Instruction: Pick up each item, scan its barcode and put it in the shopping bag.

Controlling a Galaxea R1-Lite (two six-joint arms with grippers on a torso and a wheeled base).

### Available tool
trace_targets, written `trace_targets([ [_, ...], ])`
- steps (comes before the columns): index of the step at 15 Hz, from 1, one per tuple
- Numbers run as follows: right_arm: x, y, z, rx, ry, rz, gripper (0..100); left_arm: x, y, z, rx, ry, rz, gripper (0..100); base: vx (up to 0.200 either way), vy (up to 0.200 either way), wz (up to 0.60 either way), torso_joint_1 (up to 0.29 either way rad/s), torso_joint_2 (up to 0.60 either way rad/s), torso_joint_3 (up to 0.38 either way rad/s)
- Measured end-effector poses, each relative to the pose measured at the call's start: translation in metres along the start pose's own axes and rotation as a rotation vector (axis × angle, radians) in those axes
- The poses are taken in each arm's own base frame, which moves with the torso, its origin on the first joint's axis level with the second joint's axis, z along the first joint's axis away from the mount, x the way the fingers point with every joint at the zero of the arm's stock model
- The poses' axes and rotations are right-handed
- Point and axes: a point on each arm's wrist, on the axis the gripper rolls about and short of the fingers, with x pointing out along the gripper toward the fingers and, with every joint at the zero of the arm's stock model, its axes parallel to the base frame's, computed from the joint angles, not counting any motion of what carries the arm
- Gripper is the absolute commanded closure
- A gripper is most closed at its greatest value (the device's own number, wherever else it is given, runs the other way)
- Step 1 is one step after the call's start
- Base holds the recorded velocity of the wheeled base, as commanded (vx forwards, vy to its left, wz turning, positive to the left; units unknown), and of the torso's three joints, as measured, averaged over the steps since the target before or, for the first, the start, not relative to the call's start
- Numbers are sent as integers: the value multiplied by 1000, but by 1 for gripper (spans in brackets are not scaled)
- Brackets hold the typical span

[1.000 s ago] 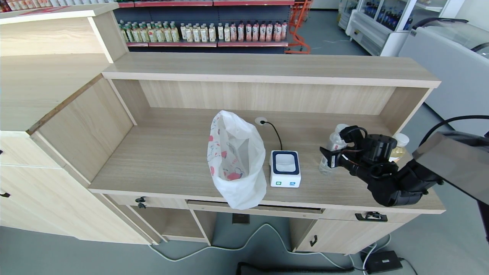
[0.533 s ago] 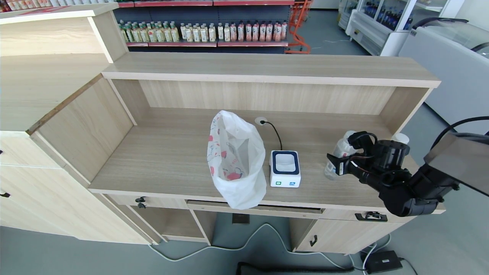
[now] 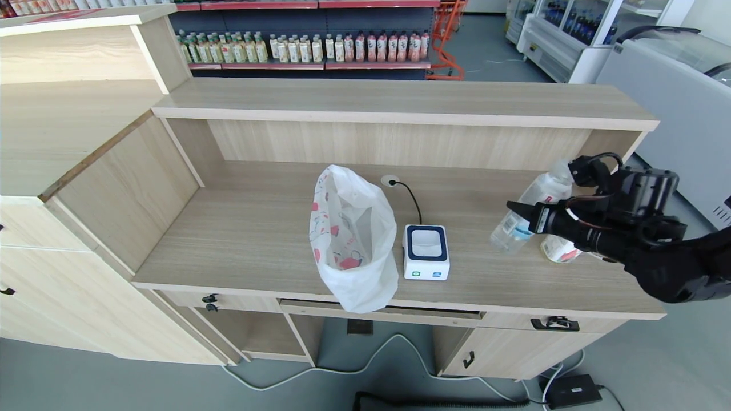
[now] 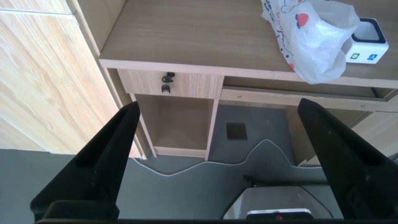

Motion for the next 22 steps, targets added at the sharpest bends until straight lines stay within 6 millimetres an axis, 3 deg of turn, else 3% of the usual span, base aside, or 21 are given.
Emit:
trace_targets([
  [4,-87,48,74,196,16,439,100,0,0,0,0,0,0,0,0,0,0,0,0,0],
  [6,-131,77,88,240,46,658,100,0,0,0,0,0,0,0,0,0,0,0,0,0],
  [9,-173,107,94,287,81,854,100,0,0,0,0,0,0,0,0,0,0,0,0,0],
  [12,-195,121,98,274,102,998,100,0,0,0,0,0,0,0,0,0,0,0,0,0],
  [22,-222,130,99,223,184,1255,100,0,0,0,0,0,0,0,0,0,0,0,0,0],
])
